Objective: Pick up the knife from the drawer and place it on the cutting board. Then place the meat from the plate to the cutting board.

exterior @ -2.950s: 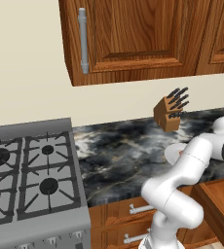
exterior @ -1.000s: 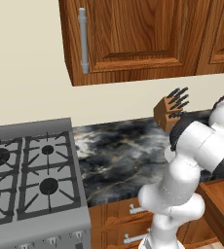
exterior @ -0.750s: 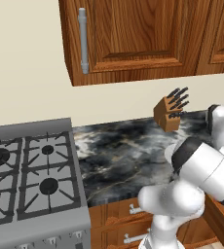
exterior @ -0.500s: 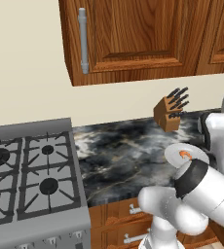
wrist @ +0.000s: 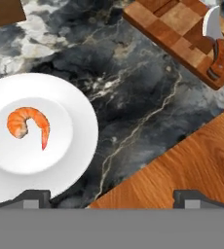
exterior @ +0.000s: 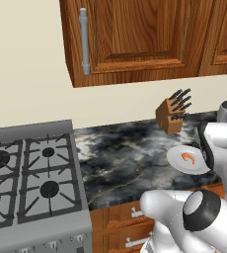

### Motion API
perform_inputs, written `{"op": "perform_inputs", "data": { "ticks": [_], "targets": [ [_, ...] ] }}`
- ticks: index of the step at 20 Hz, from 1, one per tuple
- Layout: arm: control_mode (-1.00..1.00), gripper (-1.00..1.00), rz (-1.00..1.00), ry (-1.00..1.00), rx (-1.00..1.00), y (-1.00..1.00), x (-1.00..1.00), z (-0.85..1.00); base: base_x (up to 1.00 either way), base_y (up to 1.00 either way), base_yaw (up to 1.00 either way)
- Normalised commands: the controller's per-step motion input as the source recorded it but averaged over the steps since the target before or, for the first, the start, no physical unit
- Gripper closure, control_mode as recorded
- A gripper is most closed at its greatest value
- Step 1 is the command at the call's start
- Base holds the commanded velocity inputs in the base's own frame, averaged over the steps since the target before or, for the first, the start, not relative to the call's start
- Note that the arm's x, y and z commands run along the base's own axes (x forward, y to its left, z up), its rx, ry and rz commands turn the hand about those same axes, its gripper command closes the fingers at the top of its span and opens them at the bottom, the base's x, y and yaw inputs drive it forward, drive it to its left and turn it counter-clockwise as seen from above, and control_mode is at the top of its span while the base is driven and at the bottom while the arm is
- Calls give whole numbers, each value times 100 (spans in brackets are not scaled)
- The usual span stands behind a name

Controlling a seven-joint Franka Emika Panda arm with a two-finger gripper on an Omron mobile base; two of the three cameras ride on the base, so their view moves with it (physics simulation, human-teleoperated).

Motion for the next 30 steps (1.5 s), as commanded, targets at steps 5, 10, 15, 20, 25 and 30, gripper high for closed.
{"op": "perform_inputs", "data": {
  "ticks": [5, 10, 15, 20, 25, 30],
  "targets": [
    [-100, -100, 25, 1, 0, 27, 7, -1, 0, 0, 0],
    [-100, -100, 9, 3, 1, 3, 11, -7, 0, 0, 0],
    [-100, -100, 2, 5, 2, 0, 20, -7, 0, 0, 0],
    [-100, -100, 0, 6, 1, 4, 16, -9, 0, 0, 0],
    [-100, -100, 1, 5, 1, 3, 12, -14, 0, 0, 0],
    [-100, -100, 0, 6, 1, 5, 13, -14, 0, 0, 0]
  ]
}}
